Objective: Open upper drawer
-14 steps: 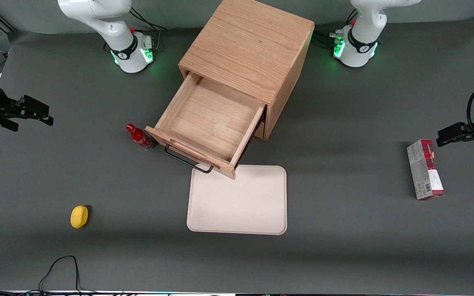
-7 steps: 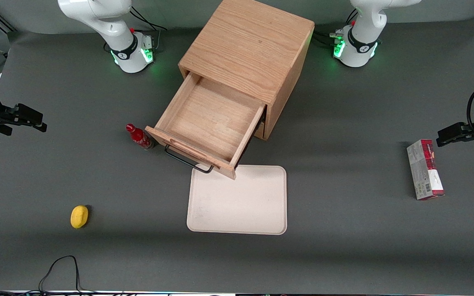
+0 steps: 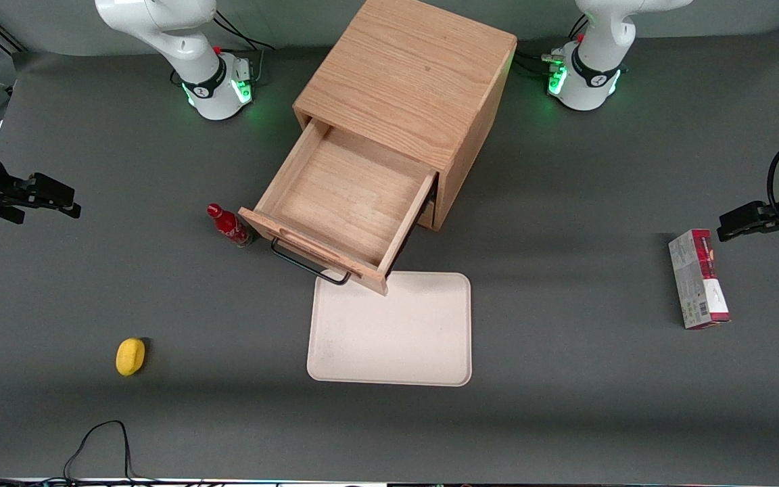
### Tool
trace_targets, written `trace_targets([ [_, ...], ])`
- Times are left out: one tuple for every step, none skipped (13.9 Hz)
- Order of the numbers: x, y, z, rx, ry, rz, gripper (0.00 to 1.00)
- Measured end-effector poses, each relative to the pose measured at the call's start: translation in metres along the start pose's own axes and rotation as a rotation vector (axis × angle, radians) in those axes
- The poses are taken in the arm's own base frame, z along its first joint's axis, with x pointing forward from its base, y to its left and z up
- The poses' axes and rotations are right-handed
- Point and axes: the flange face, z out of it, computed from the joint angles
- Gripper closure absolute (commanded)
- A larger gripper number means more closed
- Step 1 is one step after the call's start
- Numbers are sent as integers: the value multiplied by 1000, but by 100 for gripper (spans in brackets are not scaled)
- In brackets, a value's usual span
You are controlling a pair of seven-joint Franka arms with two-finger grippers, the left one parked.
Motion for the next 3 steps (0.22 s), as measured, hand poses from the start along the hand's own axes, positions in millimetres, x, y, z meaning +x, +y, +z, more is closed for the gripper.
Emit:
trace_targets([
  [0, 1, 0, -5, -1, 0, 0],
  [0, 1, 0, -10, -1, 0, 0],
  [0, 1, 0, -13, -1, 0, 0],
])
